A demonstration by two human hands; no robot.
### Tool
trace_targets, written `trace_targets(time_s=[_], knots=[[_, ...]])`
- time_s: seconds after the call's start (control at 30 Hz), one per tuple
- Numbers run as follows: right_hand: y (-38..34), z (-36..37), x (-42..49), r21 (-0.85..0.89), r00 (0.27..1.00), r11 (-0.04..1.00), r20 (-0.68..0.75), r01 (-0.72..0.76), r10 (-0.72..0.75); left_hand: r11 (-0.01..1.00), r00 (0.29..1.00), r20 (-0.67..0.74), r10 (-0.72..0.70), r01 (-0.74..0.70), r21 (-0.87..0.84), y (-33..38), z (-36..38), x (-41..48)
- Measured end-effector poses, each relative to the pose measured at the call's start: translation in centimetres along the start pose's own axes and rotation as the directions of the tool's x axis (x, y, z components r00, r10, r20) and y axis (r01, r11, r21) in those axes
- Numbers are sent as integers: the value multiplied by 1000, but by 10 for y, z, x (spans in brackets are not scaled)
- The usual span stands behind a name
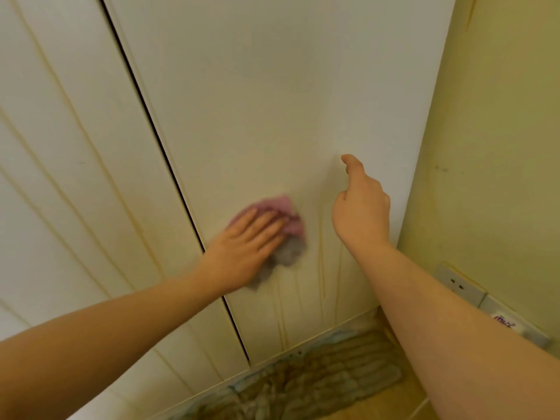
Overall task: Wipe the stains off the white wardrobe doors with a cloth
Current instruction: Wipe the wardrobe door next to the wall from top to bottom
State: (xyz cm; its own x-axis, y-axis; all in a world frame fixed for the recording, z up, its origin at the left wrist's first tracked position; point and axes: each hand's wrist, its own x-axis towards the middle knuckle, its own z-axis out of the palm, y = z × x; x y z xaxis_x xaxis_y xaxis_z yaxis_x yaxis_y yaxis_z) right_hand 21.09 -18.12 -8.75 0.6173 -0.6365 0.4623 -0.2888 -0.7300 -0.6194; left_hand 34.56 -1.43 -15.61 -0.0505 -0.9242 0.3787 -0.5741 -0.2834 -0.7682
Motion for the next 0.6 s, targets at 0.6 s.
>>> trace_targets(time_s=[0.6], knots=[[3,4,4,-18,1000,1000,13,-3,3,997,994,-72,77,-75,31,-19,0,-37]])
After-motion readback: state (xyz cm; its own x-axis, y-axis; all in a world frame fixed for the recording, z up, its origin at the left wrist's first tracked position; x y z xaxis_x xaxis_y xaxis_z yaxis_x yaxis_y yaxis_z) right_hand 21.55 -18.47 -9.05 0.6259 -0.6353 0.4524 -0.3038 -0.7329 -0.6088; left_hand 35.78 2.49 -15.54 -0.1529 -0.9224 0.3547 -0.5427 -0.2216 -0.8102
